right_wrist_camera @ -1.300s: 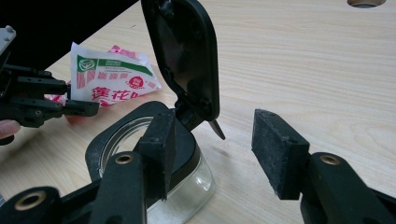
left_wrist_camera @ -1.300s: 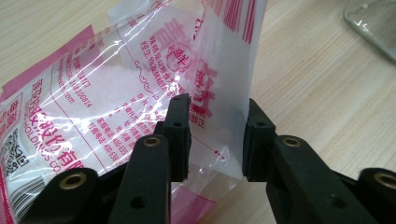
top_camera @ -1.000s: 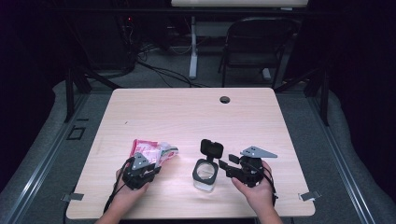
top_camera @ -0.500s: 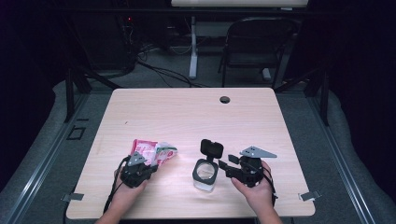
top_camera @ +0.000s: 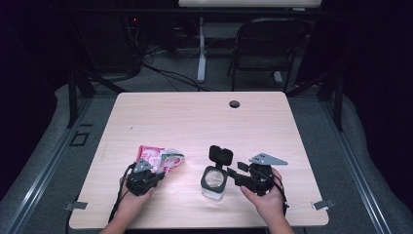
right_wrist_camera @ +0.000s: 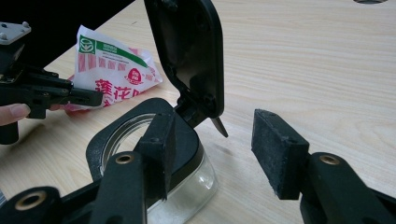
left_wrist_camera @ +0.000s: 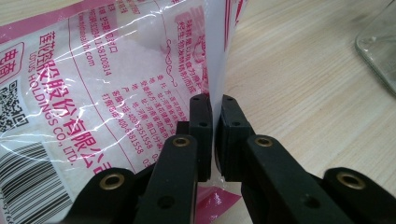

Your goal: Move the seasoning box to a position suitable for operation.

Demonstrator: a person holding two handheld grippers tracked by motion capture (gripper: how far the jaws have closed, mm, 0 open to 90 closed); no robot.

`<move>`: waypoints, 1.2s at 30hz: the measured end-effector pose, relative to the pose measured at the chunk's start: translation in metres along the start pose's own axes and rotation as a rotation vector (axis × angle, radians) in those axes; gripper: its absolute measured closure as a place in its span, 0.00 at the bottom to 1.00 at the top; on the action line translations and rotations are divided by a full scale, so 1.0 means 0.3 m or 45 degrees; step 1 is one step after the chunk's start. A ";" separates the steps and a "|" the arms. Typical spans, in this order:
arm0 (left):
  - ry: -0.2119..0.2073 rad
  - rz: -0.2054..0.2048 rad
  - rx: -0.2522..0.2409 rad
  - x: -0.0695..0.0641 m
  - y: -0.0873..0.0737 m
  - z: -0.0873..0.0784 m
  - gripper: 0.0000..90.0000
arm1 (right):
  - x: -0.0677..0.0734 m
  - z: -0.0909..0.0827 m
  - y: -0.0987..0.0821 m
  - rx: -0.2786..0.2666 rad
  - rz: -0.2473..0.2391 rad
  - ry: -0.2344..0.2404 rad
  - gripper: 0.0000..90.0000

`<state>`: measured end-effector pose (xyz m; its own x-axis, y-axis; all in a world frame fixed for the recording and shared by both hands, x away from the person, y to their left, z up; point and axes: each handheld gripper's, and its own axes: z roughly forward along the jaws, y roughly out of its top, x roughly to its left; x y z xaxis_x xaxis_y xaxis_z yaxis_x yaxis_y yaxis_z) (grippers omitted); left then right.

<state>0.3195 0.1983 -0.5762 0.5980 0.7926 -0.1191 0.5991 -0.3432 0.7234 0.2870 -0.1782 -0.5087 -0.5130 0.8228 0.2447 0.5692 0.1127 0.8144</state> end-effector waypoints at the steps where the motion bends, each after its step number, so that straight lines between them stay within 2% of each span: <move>1: 0.000 0.000 0.000 0.000 0.000 0.000 0.96 | 0.000 0.000 0.000 0.000 0.000 0.000 0.56; 9: 0.017 -0.016 -0.007 0.001 0.001 0.001 0.99 | -0.001 -0.002 0.000 -0.001 -0.003 -0.004 0.56; 11: -0.010 -0.021 -0.001 0.006 0.003 -0.003 1.00 | -0.002 -0.003 0.000 -0.008 -0.006 -0.005 0.56; 14: -0.013 -0.033 -0.001 0.007 0.004 -0.004 1.00 | -0.002 -0.006 0.001 -0.010 -0.017 -0.014 0.56; 19: -0.001 -0.014 -0.012 0.002 0.009 -0.015 1.00 | -0.001 -0.006 0.002 -0.011 -0.033 -0.021 0.57; 21: 0.001 -0.002 -0.023 0.000 0.014 -0.025 1.00 | 0.000 -0.009 0.005 -0.019 -0.047 -0.030 0.56; 24: 0.011 -0.017 -0.066 0.002 0.019 -0.050 1.00 | 0.001 -0.014 0.009 -0.054 -0.061 -0.047 0.55; 27: 0.001 -0.015 -0.077 0.009 0.023 -0.065 1.00 | -0.001 -0.016 0.011 -0.073 -0.079 -0.053 0.54; 28: 0.010 -0.020 -0.094 0.011 0.025 -0.077 1.00 | -0.002 -0.017 0.012 -0.082 -0.101 -0.069 0.54; 29: -0.002 -0.022 -0.096 0.014 0.028 -0.084 1.00 | -0.003 -0.015 0.012 -0.084 -0.109 -0.070 0.54; 32: 0.007 -0.027 -0.119 0.019 0.033 -0.102 1.00 | -0.002 -0.011 0.010 -0.089 -0.129 -0.086 0.52; 36: 0.004 -0.026 -0.142 0.034 0.042 -0.135 1.00 | -0.006 -0.012 0.011 -0.080 -0.119 -0.075 0.53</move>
<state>0.3115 0.2224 -0.5407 0.5846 0.8004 -0.1325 0.5478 -0.2690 0.7922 0.2875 -0.1813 -0.5046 -0.5222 0.8419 0.1361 0.4784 0.1570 0.8640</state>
